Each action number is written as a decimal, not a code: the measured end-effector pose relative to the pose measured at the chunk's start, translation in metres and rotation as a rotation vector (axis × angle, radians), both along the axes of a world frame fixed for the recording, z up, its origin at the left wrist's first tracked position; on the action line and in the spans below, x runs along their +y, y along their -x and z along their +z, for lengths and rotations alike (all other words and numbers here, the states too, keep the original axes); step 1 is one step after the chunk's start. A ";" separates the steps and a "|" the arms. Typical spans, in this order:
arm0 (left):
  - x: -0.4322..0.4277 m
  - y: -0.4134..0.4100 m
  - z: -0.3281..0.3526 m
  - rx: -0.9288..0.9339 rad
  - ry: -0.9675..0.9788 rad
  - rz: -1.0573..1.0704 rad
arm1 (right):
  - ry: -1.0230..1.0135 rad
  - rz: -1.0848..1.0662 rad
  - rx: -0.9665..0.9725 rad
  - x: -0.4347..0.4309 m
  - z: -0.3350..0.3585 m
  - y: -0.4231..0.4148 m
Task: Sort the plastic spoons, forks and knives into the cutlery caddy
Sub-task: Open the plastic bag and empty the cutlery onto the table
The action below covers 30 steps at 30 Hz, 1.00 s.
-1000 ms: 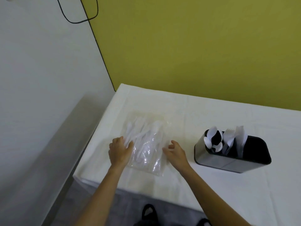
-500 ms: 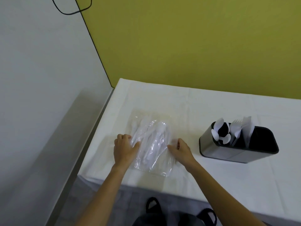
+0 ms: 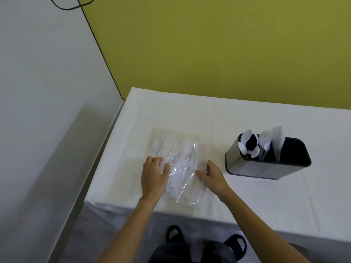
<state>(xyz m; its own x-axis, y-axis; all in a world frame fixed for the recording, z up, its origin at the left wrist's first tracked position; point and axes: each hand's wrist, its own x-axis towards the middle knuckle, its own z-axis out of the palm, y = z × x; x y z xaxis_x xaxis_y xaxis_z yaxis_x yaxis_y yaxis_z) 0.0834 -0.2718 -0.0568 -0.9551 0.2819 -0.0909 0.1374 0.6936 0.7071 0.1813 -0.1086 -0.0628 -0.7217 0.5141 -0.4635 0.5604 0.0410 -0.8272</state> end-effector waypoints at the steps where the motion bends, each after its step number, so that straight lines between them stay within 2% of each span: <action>1: 0.002 0.001 0.003 -0.102 -0.103 0.062 | 0.006 -0.005 0.004 0.000 -0.001 -0.001; 3: 0.006 0.004 0.011 -0.321 -0.291 0.164 | 0.027 -0.009 0.014 0.002 -0.003 -0.004; 5: 0.008 0.006 0.017 -0.481 -0.390 0.193 | 0.058 -0.025 0.021 0.003 -0.002 -0.007; 12: 0.012 0.007 0.030 -0.774 -0.576 0.083 | 0.113 -0.096 0.034 0.007 -0.001 -0.010; 16: 0.015 0.003 0.034 -0.780 -0.567 -0.001 | -0.020 -0.097 0.068 0.005 0.004 -0.008; 19: 0.018 0.003 0.037 -0.761 -0.557 -0.001 | -0.009 -0.104 0.080 0.006 0.008 -0.009; 22: 0.021 -0.001 0.044 -0.744 -0.582 -0.003 | 0.217 -0.146 0.062 0.008 0.016 -0.011; 26: 0.022 0.003 0.065 -0.665 -0.624 -0.042 | 0.572 -0.049 0.062 0.004 0.026 -0.006; 28: 0.025 0.007 0.078 -0.626 -0.646 -0.064 | 0.643 -0.040 0.086 0.001 0.032 0.001; 30: 0.027 0.012 0.089 -0.539 -0.606 -0.092 | 0.621 -0.082 0.134 -0.003 0.042 0.010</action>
